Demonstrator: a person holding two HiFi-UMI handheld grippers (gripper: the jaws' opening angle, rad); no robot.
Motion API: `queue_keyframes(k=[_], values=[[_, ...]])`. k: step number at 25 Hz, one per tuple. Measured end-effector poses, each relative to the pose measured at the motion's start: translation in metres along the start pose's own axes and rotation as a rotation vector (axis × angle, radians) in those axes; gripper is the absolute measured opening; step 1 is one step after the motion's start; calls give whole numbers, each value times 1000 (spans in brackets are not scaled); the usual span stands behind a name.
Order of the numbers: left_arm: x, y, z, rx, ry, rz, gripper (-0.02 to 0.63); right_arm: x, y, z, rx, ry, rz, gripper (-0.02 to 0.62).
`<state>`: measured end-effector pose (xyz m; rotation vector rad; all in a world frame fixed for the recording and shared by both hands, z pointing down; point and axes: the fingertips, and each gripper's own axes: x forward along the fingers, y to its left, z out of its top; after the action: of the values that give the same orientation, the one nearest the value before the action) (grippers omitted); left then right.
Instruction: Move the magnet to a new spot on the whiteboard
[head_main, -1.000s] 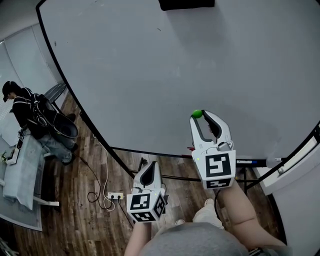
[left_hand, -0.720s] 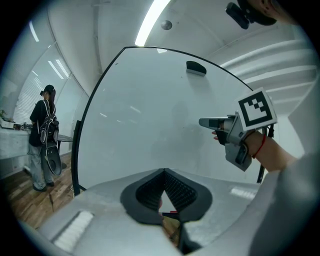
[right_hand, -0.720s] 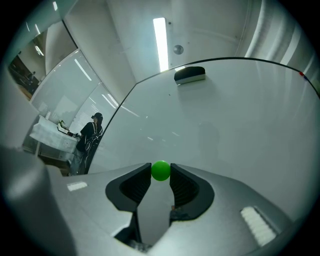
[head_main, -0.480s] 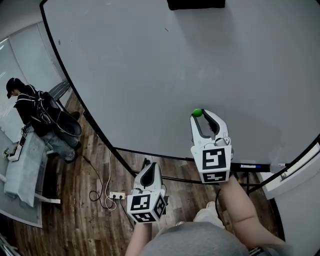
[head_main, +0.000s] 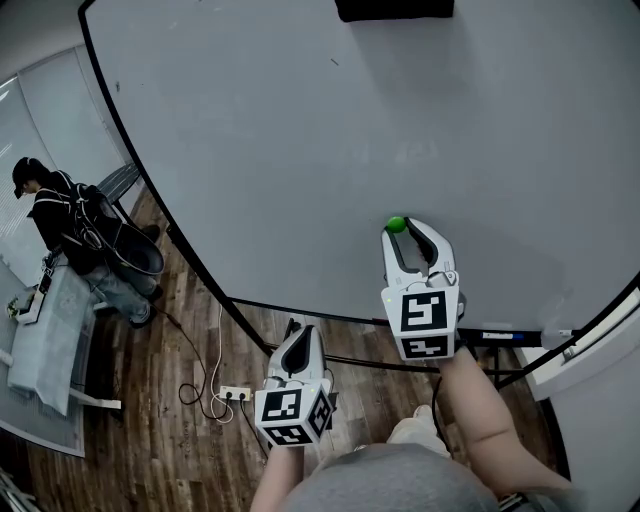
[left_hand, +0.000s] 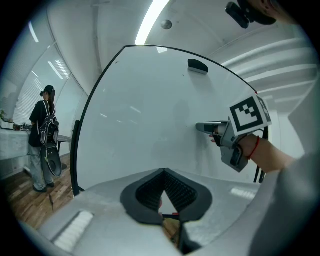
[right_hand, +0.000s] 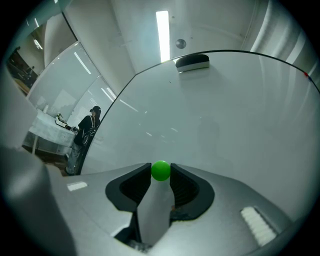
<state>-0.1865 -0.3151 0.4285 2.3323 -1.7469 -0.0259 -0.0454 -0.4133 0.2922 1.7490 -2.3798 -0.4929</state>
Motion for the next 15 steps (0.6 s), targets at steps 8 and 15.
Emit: queue_keyframes(k=[8,15], values=[[0,5,-1,-1,6,2,-3,6,-1,-5,-12,12,-29,123],[1,7,-3,-4,12,-3,-3,7,-1,-6,-35,6,-48,124]])
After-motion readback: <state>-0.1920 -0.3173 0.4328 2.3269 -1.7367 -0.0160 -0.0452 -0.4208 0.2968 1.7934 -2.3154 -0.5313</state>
